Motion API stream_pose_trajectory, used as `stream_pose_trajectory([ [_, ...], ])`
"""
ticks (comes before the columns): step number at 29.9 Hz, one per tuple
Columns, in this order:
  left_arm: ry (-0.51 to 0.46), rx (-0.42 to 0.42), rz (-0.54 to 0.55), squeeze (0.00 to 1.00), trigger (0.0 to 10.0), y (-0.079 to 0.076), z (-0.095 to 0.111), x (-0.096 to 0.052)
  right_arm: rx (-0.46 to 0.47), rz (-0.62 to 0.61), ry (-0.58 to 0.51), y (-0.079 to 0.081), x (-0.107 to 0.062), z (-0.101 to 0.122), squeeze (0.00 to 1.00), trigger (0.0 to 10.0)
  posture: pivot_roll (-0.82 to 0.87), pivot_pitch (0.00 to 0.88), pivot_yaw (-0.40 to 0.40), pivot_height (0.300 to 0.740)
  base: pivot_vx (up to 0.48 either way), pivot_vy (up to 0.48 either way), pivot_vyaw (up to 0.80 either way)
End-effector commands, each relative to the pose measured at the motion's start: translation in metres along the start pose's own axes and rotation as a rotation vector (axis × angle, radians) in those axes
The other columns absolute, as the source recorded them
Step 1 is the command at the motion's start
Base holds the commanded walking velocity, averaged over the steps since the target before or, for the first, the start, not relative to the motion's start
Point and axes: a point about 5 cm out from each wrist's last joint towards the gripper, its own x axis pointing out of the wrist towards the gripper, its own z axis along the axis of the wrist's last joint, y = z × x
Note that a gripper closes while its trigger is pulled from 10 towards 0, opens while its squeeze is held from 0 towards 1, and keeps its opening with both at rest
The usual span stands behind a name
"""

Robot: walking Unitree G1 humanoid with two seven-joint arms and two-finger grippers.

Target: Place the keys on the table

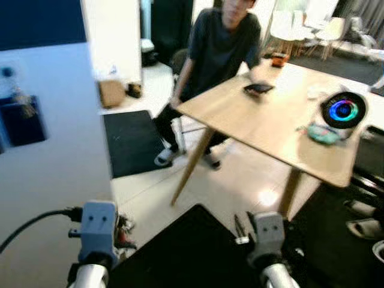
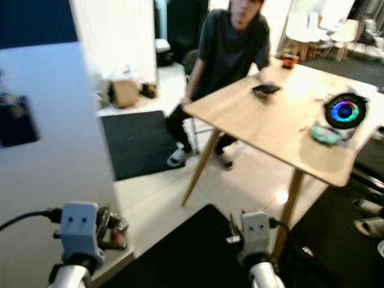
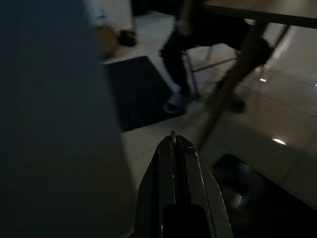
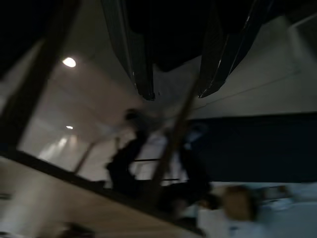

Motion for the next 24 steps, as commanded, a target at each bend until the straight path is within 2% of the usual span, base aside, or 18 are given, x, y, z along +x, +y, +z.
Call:
stream_pose_trajectory([
  [1, 0.007, 0.004, 0.010, 0.00, 10.0, 0.0014, -0.0024, -0.0011, 0.014, 0.003, 0.020, 0.0033, -0.0028, -0.0046, 0.00, 10.0, 0.23, 0.125, -0.061, 0.740, 0.386, 0.000, -0.78],
  [9, 0.000, 0.004, 0.012, 0.00, 10.0, 0.0018, -0.0012, 0.0004, 0.011, 0.004, 0.012, 0.0030, -0.0010, -0.0028, 0.00, 10.0, 0.23, 0.120, -0.061, 0.740, 0.387, 0.000, -0.72],
  [24, -0.021, -0.005, 0.025, 0.00, 10.0, 0.0033, 0.0023, 0.0065, -0.007, 0.005, -0.007, 0.0008, 0.0029, 0.0014, 0.00, 10.0, 0.22, 0.106, -0.064, 0.740, 0.385, 0.000, 0.00],
])
